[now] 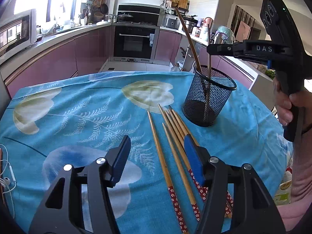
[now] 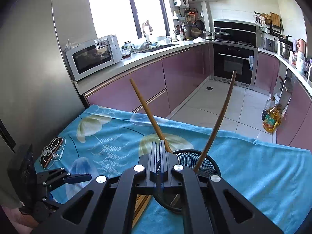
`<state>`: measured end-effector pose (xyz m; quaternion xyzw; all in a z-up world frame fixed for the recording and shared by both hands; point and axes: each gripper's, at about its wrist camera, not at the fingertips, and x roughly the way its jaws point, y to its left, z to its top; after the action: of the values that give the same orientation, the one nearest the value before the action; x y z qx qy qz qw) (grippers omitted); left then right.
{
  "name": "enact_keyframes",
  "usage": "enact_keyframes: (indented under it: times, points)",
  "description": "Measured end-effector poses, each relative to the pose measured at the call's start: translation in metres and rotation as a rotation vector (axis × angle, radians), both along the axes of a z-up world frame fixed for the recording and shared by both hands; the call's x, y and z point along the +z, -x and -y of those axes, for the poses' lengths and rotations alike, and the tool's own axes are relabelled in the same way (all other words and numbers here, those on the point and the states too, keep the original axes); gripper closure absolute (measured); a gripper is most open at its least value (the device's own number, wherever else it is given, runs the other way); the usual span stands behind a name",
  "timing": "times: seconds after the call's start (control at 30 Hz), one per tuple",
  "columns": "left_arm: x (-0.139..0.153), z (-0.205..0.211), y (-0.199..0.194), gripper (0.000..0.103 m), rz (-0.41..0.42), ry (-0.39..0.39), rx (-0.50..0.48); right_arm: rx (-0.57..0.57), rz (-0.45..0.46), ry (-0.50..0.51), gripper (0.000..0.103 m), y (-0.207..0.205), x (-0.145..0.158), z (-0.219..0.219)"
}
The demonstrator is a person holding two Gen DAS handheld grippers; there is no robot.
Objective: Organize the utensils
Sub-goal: 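Return the right tool to the chopsticks and close on another chopstick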
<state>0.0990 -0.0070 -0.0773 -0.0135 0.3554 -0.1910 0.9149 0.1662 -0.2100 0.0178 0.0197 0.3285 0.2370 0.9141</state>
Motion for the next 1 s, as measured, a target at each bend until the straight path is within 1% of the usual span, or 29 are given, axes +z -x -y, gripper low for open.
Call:
enact_keyframes:
  times: [0.07,0.1,0.2,0.23,0.27,0.33,0.4,0.5,0.53,0.6,0.67,0.73,0.9,1.0]
  points:
    - [-0.001,0.001,-0.001,0.047,-0.002,0.002,-0.001,-0.017,-0.004,-0.002,0.101,-0.002,-0.002,0.003]
    - [-0.002,0.002,-0.001,0.047,-0.002,0.002,-0.001,-0.016,-0.009,-0.019,0.100,-0.001,-0.003,0.006]
    - [-0.003,0.001,-0.002,0.047,-0.002,-0.010,-0.004,0.020,-0.001,-0.053,0.095,0.012,-0.006,0.010]
    - [-0.004,0.001,-0.002,0.047,-0.004,-0.018,-0.005,0.040,0.002,-0.052,0.091,0.018,-0.007,0.011]
    - [-0.005,0.002,-0.002,0.047,-0.007,-0.028,-0.008,0.069,0.004,-0.044,0.085,0.028,-0.009,0.008]
    - [-0.007,0.002,-0.003,0.047,-0.018,-0.050,-0.012,0.119,0.008,-0.022,0.080,0.047,-0.015,0.002]
    - [-0.012,0.002,-0.003,0.048,-0.035,-0.070,-0.018,0.165,-0.021,0.022,0.076,0.061,-0.028,-0.009]
    - [-0.020,0.005,-0.003,0.051,-0.065,-0.098,-0.035,0.164,-0.077,0.087,0.075,0.071,-0.054,-0.022]
    - [-0.023,0.007,-0.003,0.051,-0.074,-0.105,-0.043,0.157,-0.104,0.094,0.075,0.071,-0.063,-0.024]
    - [-0.027,0.010,-0.001,0.055,-0.088,-0.118,-0.058,0.152,-0.178,0.078,0.075,0.067,-0.084,-0.027]
    - [-0.030,0.013,0.000,0.055,-0.098,-0.129,-0.072,0.131,-0.208,0.090,0.076,0.067,-0.098,-0.030]
    - [-0.033,0.016,0.002,0.057,-0.107,-0.142,-0.086,0.132,-0.228,0.075,0.076,0.068,-0.106,-0.031]
    - [-0.041,0.021,0.003,0.064,-0.139,-0.169,-0.105,0.109,-0.238,0.092,0.076,0.071,-0.114,-0.029]
    - [-0.042,0.021,0.003,0.065,-0.139,-0.172,-0.104,0.101,-0.235,0.096,0.077,0.072,-0.115,-0.032]
